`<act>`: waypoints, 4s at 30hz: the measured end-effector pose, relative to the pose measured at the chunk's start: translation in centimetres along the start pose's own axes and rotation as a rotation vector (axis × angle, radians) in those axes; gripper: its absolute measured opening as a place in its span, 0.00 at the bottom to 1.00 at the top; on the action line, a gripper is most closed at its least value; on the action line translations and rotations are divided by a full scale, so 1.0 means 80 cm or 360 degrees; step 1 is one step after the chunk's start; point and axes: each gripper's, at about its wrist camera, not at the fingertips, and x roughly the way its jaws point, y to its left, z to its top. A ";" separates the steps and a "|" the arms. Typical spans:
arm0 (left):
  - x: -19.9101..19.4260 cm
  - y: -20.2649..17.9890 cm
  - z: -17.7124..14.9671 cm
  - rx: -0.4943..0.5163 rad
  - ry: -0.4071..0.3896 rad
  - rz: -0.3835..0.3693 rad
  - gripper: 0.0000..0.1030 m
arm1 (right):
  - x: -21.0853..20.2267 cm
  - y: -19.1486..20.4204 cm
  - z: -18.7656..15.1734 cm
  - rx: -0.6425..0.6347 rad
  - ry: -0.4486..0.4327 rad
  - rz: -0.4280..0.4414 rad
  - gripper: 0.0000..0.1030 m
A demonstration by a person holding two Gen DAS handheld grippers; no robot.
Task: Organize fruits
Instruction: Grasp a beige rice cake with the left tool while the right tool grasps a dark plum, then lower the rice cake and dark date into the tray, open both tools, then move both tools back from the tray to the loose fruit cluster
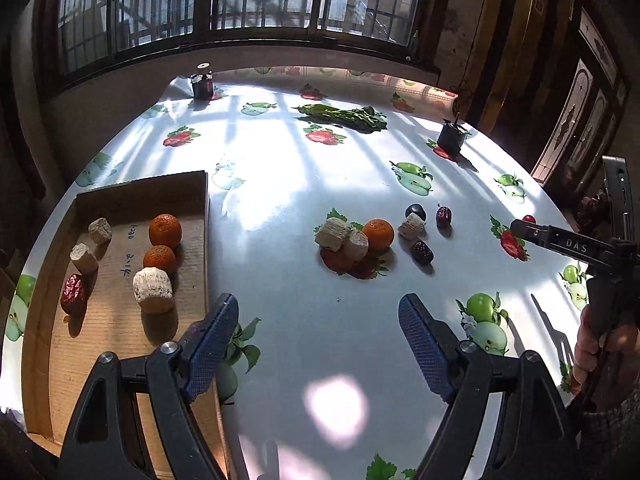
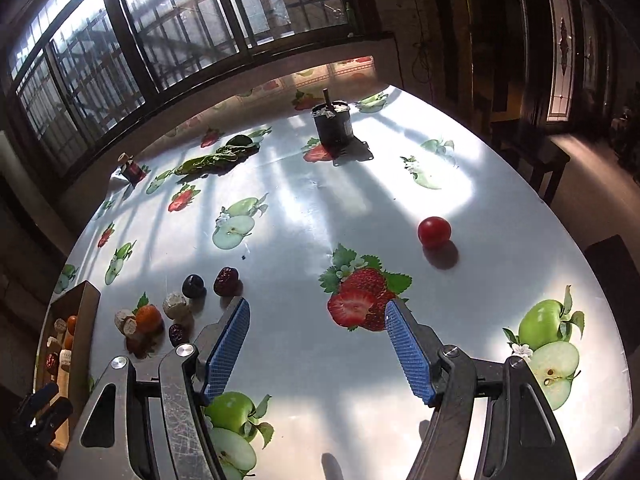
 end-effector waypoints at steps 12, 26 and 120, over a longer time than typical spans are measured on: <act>0.125 0.026 0.074 -0.0221 0.0323 -0.0178 0.67 | 0.100 0.135 -0.032 -0.0449 0.0187 0.0140 0.60; 0.157 0.040 0.073 -0.0348 0.0409 -0.0230 0.34 | 0.105 0.120 -0.026 -0.0339 0.0182 0.0207 0.29; -0.081 0.166 -0.025 -0.0376 -0.0216 0.0485 0.82 | -0.003 0.304 -0.105 -0.0444 0.0007 0.0642 0.68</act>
